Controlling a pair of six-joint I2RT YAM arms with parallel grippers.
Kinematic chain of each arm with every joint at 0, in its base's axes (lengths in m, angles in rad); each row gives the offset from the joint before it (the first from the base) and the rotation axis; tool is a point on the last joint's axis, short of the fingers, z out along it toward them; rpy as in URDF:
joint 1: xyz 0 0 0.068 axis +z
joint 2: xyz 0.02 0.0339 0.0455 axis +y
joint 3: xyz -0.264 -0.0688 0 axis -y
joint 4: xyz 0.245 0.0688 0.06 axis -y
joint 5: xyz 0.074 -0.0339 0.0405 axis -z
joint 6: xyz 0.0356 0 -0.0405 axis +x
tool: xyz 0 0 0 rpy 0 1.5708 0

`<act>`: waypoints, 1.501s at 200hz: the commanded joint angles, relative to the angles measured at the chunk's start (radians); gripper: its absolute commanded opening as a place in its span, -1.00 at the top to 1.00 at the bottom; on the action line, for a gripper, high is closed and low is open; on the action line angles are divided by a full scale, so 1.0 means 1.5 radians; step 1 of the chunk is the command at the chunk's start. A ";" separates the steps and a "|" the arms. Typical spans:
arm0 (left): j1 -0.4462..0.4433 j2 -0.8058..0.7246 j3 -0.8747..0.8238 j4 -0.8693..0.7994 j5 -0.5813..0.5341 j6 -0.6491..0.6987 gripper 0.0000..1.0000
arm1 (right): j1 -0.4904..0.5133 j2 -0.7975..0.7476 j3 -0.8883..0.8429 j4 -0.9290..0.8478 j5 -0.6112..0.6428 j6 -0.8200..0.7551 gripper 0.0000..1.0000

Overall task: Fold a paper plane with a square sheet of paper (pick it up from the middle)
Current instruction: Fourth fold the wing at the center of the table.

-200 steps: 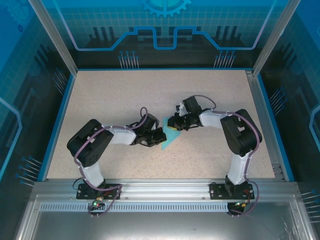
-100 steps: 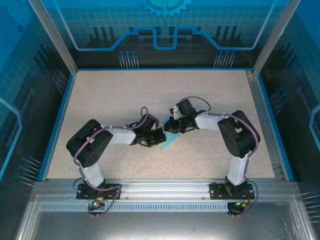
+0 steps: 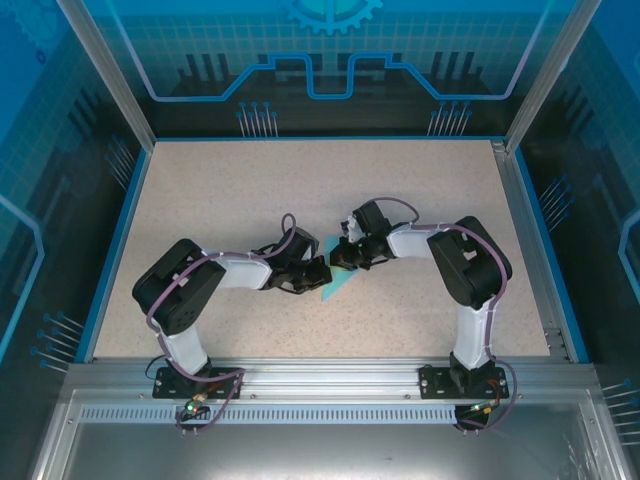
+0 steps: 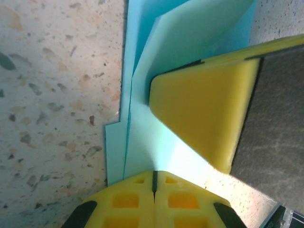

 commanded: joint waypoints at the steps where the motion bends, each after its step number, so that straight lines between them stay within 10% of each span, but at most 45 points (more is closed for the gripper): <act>1: -0.003 0.021 -0.039 -0.139 -0.040 0.025 0.97 | -0.051 0.027 0.016 -0.006 0.076 -0.014 1.00; 162: -0.003 0.019 -0.053 -0.149 -0.047 0.046 0.98 | -0.148 -0.032 0.111 -0.053 0.051 -0.055 0.93; 300: -0.002 0.010 -0.048 -0.149 -0.044 0.051 0.97 | -0.008 -0.061 -0.057 0.055 0.017 -0.006 1.00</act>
